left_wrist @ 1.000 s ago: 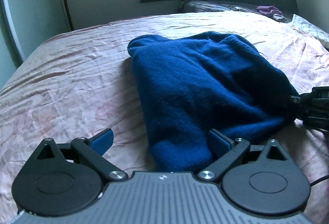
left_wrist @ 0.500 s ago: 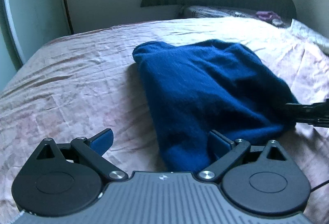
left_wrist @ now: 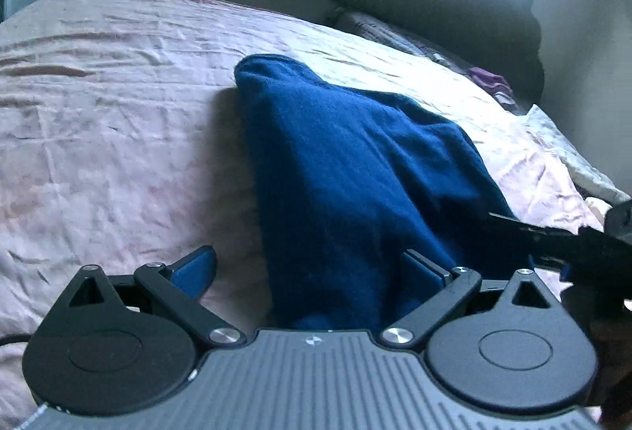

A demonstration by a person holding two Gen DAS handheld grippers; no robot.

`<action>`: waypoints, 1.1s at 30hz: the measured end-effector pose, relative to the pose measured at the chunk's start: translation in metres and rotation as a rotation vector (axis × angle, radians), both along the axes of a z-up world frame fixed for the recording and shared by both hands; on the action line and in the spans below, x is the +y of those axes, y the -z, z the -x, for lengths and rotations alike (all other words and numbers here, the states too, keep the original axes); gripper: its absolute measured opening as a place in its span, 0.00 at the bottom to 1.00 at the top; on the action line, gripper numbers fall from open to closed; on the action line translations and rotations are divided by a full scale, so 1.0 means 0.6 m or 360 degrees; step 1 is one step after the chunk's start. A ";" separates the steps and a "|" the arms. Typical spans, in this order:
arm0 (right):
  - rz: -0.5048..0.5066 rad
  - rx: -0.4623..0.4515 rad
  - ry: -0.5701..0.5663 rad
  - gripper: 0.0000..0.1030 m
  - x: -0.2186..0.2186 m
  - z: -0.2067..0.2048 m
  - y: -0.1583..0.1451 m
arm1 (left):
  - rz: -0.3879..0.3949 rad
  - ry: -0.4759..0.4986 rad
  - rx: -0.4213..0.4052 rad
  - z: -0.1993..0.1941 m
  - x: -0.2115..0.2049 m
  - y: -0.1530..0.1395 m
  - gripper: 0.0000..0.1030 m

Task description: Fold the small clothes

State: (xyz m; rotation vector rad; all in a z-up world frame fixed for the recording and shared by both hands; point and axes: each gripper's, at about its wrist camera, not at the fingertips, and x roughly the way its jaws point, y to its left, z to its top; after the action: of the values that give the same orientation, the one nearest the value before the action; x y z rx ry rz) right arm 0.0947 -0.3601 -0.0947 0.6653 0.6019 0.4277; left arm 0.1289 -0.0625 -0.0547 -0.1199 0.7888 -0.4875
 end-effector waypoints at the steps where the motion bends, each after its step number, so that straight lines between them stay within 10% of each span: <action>1: 0.0000 -0.0010 0.0003 0.86 0.002 0.000 0.002 | -0.0028 0.0016 -0.0047 0.006 -0.004 0.003 0.98; 4: -0.0148 0.0013 0.0046 0.80 -0.011 -0.020 0.008 | -0.0111 0.0063 -0.0108 0.009 -0.019 0.006 0.91; 8: -0.0236 0.0128 0.0112 0.34 -0.018 -0.047 0.024 | -0.0080 0.0135 -0.0060 -0.001 -0.020 -0.001 0.59; 16: -0.0386 0.0172 0.0168 0.23 -0.022 -0.032 0.038 | 0.0072 0.0102 0.0020 -0.003 0.015 -0.016 0.16; 24: -0.0372 0.0164 0.0134 0.24 -0.013 -0.007 0.031 | 0.0096 0.0094 0.0032 0.008 0.044 -0.022 0.16; 29: -0.0156 0.0128 0.0118 0.55 0.002 0.025 0.011 | 0.0067 0.0023 0.0031 0.025 0.050 -0.016 0.53; 33: 0.0163 0.0074 0.0038 0.55 0.028 0.055 -0.011 | 0.0013 0.0029 -0.0009 0.044 0.044 -0.012 0.58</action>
State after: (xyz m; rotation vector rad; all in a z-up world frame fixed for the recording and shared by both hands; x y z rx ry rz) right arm 0.0616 -0.3435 -0.0878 0.5854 0.6546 0.3574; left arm 0.1026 -0.0359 -0.0472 -0.1189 0.7830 -0.5078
